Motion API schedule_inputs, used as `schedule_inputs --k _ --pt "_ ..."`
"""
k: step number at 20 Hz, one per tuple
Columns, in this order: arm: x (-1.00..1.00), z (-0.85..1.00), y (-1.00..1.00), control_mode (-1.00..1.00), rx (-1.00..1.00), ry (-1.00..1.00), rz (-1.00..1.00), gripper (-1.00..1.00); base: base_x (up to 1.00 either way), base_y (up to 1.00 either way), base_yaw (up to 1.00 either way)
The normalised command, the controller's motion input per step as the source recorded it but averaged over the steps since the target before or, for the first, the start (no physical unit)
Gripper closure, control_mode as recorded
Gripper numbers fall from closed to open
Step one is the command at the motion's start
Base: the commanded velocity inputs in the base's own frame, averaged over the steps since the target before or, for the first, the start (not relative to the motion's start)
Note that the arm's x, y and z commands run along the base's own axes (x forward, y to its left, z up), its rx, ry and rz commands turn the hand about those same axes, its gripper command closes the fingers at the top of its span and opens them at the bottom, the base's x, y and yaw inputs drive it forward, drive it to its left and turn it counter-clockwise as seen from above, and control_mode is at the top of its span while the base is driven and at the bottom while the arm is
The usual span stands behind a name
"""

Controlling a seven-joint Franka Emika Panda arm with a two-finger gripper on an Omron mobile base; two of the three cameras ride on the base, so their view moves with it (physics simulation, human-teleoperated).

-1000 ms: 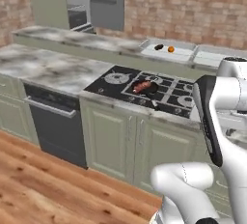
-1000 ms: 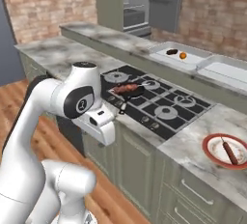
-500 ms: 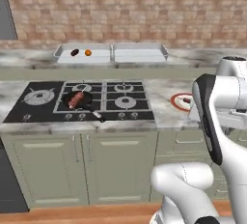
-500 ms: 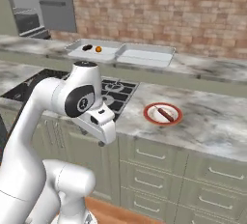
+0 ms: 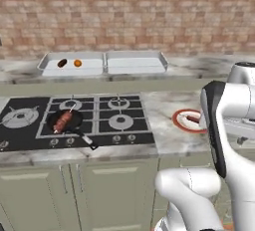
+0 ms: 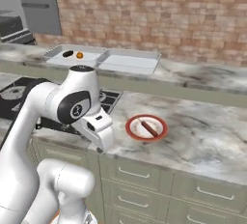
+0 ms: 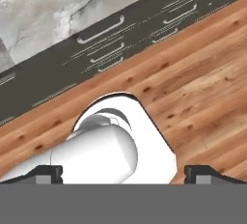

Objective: Place the cold items (sweet potato and tangerine) from the fridge in one tupperware on the dining counter. Place the warm items (kebab skewer and hot dog) in the stove area in another tupperware.

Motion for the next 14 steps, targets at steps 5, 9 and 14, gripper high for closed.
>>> schedule_inputs --k 5,9,14 --pt "0.00 0.00 0.00 1.00 0.00 0.00 0.00 -1.00 -0.19 -0.26 0.32" --pt "0.00 0.00 0.00 1.00 0.00 0.00 0.00 -1.00 -0.61 -0.49 -0.02" --pt "0.00 0.00 0.00 1.00 0.00 0.00 0.00 -1.00 -0.15 -0.54 -0.12"
